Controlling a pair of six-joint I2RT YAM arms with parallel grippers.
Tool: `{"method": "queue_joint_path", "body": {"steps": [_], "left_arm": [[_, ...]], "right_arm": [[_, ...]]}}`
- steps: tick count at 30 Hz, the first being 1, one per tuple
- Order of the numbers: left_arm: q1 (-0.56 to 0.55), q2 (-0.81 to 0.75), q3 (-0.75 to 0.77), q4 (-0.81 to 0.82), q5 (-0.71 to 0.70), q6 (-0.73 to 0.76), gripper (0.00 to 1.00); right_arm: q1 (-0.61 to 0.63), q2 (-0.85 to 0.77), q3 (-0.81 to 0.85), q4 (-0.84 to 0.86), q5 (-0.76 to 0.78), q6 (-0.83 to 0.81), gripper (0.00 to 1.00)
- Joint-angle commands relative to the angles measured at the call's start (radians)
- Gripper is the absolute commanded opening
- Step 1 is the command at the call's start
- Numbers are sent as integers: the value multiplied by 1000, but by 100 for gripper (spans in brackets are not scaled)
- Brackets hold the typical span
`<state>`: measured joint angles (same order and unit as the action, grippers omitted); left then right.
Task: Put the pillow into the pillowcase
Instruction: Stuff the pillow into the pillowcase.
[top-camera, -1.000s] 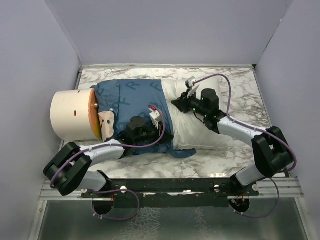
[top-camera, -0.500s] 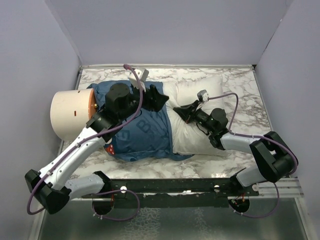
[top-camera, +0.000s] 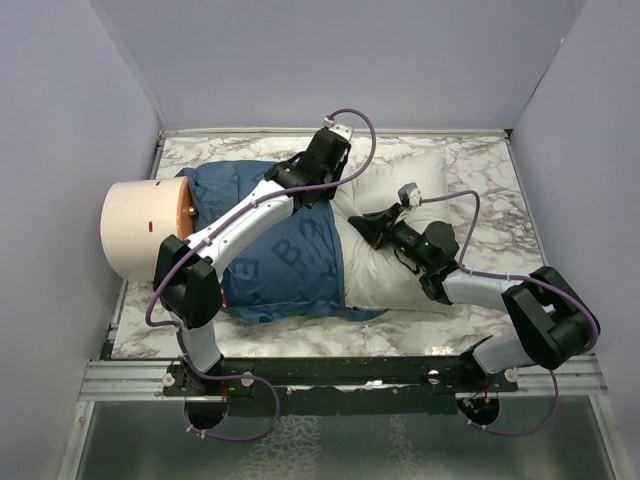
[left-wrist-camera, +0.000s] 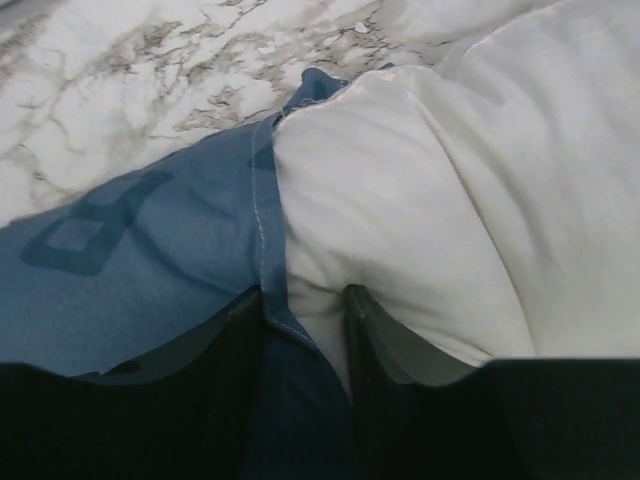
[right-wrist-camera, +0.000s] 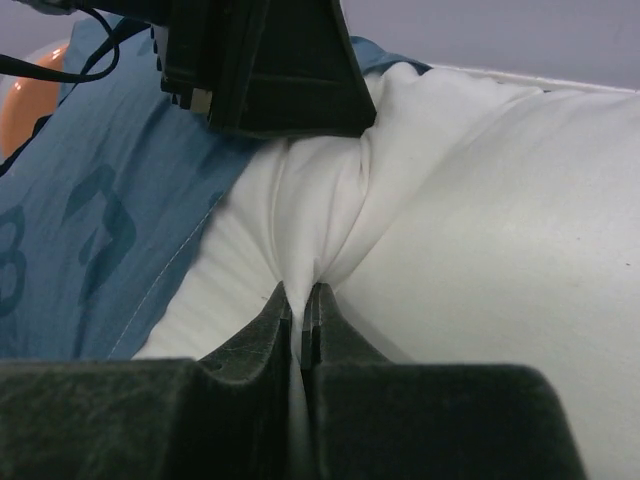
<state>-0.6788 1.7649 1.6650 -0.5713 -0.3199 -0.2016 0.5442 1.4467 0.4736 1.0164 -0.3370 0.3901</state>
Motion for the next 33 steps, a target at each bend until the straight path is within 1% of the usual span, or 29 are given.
{"method": "queue_joint_path", "body": {"steps": [1, 4, 6, 10, 12, 15, 19, 21, 23, 25, 26, 28, 30, 32, 33], "left_arm": [[2, 13, 70, -102, -126, 74, 28], [2, -1, 88, -87, -82, 69, 13], [2, 2, 115, -101, -70, 68, 0], [2, 12, 162, -124, -58, 85, 0], [2, 3, 200, -108, 4, 88, 0], [0, -8, 298, -36, 193, 51, 0], [-28, 37, 481, 79, 497, -51, 0], [-56, 67, 559, 149, 604, -89, 0], [-77, 100, 637, 199, 669, -120, 0], [-88, 111, 664, 257, 735, -154, 0], [-92, 102, 637, 303, 764, -174, 0], [-93, 44, 490, 432, 815, -216, 0], [-92, -50, 252, 591, 825, -257, 0], [-87, -156, -14, 718, 796, -281, 0], [-81, -189, -140, 780, 785, -316, 0]], "right_arm": [[23, 28, -81, -277, -46, 19, 1], [23, 40, -70, -279, -45, 18, 1], [22, 46, -61, -279, -48, 19, 1], [23, 29, -39, -295, -40, 11, 1], [22, 12, -19, -316, -27, -3, 1], [22, -27, 50, -356, 7, -25, 1], [19, -104, 237, -431, 103, -92, 1], [13, -138, 322, -438, 170, -129, 1], [4, -173, 383, -421, 222, -162, 1], [1, -214, 396, -365, 266, -197, 1], [0, -233, 385, -327, 275, -211, 1], [0, -252, 339, -269, 271, -236, 1], [0, -236, 269, -238, 246, -253, 1], [0, -178, 177, -205, 219, -242, 1], [0, -139, 135, -182, 196, -224, 1]]}}
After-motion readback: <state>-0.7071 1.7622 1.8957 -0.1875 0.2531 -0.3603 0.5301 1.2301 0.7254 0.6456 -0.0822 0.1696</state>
